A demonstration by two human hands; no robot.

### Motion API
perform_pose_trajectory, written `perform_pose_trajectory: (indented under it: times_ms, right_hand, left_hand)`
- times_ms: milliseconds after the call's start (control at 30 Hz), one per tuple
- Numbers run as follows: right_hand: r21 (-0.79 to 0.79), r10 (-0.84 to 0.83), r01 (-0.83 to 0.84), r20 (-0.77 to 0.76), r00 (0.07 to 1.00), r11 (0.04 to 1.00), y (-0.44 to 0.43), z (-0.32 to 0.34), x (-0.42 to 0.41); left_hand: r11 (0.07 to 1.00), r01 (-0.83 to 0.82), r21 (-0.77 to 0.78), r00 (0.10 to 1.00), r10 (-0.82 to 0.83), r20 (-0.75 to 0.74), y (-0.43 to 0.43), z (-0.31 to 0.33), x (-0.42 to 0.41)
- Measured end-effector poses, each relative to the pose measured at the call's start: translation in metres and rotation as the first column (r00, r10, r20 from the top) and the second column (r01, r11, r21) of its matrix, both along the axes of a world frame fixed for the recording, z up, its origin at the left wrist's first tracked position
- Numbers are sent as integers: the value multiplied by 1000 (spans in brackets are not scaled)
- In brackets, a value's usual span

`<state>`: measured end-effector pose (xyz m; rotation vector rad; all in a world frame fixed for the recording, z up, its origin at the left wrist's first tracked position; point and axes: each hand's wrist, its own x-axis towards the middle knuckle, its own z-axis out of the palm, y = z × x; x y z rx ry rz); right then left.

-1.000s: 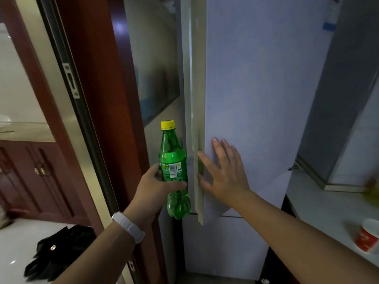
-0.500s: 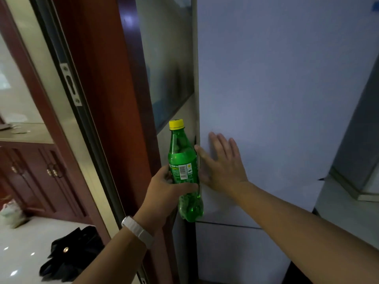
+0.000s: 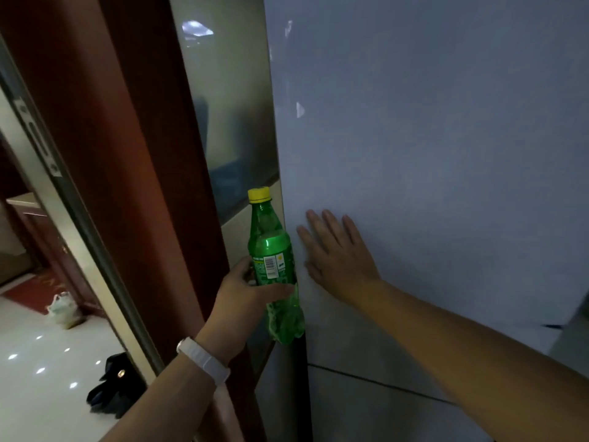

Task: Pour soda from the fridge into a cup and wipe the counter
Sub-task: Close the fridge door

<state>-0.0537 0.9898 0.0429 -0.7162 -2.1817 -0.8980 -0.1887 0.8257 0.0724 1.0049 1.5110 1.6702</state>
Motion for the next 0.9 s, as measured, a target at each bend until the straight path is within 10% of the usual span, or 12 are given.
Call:
perform_pose_trajectory:
  times_ms: [900]
  right_hand:
    - [-88,-40,55,163,986,995,99,-2,-7]
  left_hand:
    - [993,-115,-30,992,116,44,64,-20,7]
